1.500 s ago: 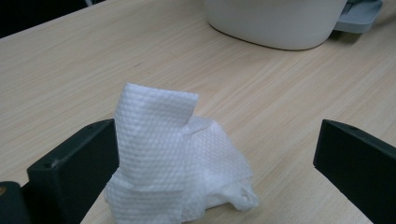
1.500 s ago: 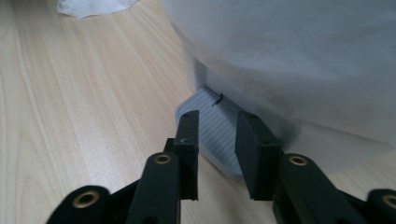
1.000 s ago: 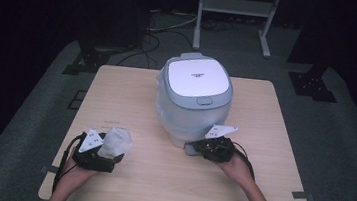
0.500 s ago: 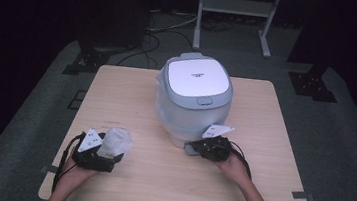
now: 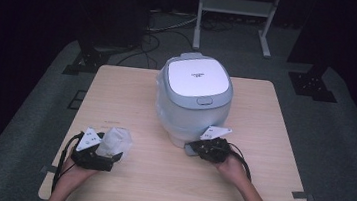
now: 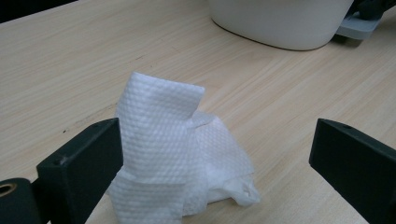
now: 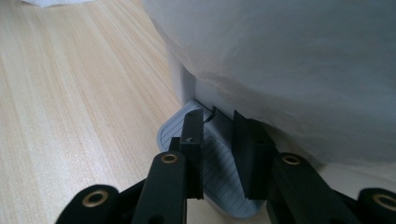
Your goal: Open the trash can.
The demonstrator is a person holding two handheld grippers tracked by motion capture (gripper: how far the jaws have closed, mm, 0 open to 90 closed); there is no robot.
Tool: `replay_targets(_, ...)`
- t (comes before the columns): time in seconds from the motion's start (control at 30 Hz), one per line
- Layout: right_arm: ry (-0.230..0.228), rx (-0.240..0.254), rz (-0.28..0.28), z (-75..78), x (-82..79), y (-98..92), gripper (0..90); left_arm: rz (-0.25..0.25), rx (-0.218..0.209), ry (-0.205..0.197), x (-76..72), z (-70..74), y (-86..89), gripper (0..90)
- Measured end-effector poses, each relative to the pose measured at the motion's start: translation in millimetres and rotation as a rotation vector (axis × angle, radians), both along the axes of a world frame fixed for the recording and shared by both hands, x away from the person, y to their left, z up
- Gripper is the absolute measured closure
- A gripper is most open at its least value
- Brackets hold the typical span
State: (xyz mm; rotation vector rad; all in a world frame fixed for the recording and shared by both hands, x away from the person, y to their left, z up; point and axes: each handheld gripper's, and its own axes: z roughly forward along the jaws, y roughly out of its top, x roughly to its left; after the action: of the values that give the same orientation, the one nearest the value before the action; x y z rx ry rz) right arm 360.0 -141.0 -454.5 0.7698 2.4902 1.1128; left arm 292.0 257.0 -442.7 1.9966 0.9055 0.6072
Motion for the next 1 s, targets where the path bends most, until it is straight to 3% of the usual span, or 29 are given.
replay_targets(0.57,0.009,-0.052,0.005,-6.8,1.3,4.8,75.4,0.001,0.005,0.008,-0.1,-0.4,0.0,2.0)
replay_targets(0.6,0.036,-0.044,-0.006,-8.7,2.6,4.8,75.4,0.003,0.001,0.007,-0.1,-0.7,0.1,2.0)
replay_targets(0.67,0.044,-0.040,-0.006,-10.1,4.2,4.6,75.9,0.005,0.001,0.007,0.0,-0.7,0.6,2.0)
replay_targets(1.0,0.030,-0.052,0.001,-10.6,2.0,6.8,80.6,0.018,-0.002,0.004,0.7,0.2,5.6,3.8)
